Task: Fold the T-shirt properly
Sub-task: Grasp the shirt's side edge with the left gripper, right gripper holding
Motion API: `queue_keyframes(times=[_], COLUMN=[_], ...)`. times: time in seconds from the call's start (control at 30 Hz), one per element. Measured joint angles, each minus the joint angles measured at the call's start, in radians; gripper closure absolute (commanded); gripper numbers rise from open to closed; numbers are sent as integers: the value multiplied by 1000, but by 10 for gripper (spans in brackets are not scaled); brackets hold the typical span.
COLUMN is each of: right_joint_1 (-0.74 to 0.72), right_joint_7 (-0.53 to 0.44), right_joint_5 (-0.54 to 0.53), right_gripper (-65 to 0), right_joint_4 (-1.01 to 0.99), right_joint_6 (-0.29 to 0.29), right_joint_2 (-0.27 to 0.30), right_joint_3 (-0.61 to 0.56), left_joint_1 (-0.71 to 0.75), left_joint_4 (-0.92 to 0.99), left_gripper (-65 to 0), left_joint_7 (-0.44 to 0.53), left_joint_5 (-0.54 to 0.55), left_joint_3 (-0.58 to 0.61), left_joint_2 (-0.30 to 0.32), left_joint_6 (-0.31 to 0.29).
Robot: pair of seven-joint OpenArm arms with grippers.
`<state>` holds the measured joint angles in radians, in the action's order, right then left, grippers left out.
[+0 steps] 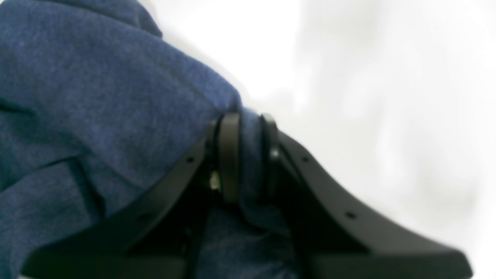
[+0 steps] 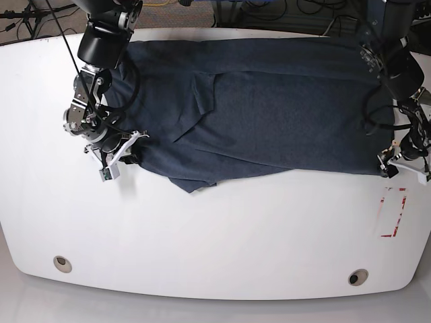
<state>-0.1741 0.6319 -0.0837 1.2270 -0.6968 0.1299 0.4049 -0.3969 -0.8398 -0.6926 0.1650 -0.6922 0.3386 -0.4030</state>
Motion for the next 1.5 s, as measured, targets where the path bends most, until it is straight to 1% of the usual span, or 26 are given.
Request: queue_keyframes(times=[0.07, 0.17, 0.2, 0.3, 0.47, 0.5, 0.53, 0.57, 0.63, 0.73, 0.83, 0.9, 1.07, 1.13, 1.33, 1.4, 1.5], right_joint_1=[0, 0, 0, 0, -1, -1, -1, -1, -2, -3, -11, -19, -23, -19, -23, -23, -20], right_joint_7=[0, 0, 0, 0, 0, 0, 1, 1, 0, 4, 9, 20, 29, 37, 107, 115, 143], right_joint_5=[0, -1, 0, 2, 2, 2, 2, 2, 2, 2, 4, 13, 28, 28, 29, 28, 29], right_gripper=[-79, -79, -79, -79, -78, -78, -68, -55, 0, 0, 0, 0, 0, 0, 0, 0, 0], right_joint_4=[1, 1, 1, 1, 1, 1, 1, 1, 1, 1, 1, 1, 29, 54, 153, 187, 239], right_joint_6=[0, 0, 0, 0, 0, 0, 0, 0, 0, 0, 0, 0, -3, -2, -3, -2, -2], right_joint_2=[1, 1, 1, -3, -5, -5, -5, -5, -6, -6, -6, -7, -8, -8, -8, -5, -3], right_joint_3=[0, 0, 0, 0, 0, 0, 0, 0, 0, 0, 0, 0, -3, -3, -1, 0, 1], left_joint_1=[-5, -8, -10, -15, -15, -15, -15, -14, -12, -10, -6, 0, 8, -1, -36, -41, -39], left_joint_4=[13, 13, 13, 12, 12, 12, 12, 12, 12, 13, -4, -36, -148, -195, -333, -361, -397], left_gripper=[-529, -440, -403, -318, -221, -208, -167, -142, -79, -22, -13, -11, -10, -10, -10, -10, -10], left_joint_7=[10, 2, -6, -44, -86, -89, -93, -97, -100, -100, -108, -132, -161, -188, -264, -275, -320], left_joint_5=[-3, -8, -2, 13, 17, 16, 16, 16, 16, 15, 8, -3, -14, -15, -6, -2, 0], left_joint_3=[37, 95, 105, 119, 119, 118, 117, 117, 118, 118, 120, 123, 125, 139, 155, 155, 159], left_joint_2=[5, 5, 3, -4, -6, -5, -5, -3, -2, -2, -3, -10, -21, -27, -62, -68, -72], left_joint_6=[-10, -35, -53, -109, -176, -179, -185, -192, -201, -201, -201, -200, -199, -198, -201, -201, -204])
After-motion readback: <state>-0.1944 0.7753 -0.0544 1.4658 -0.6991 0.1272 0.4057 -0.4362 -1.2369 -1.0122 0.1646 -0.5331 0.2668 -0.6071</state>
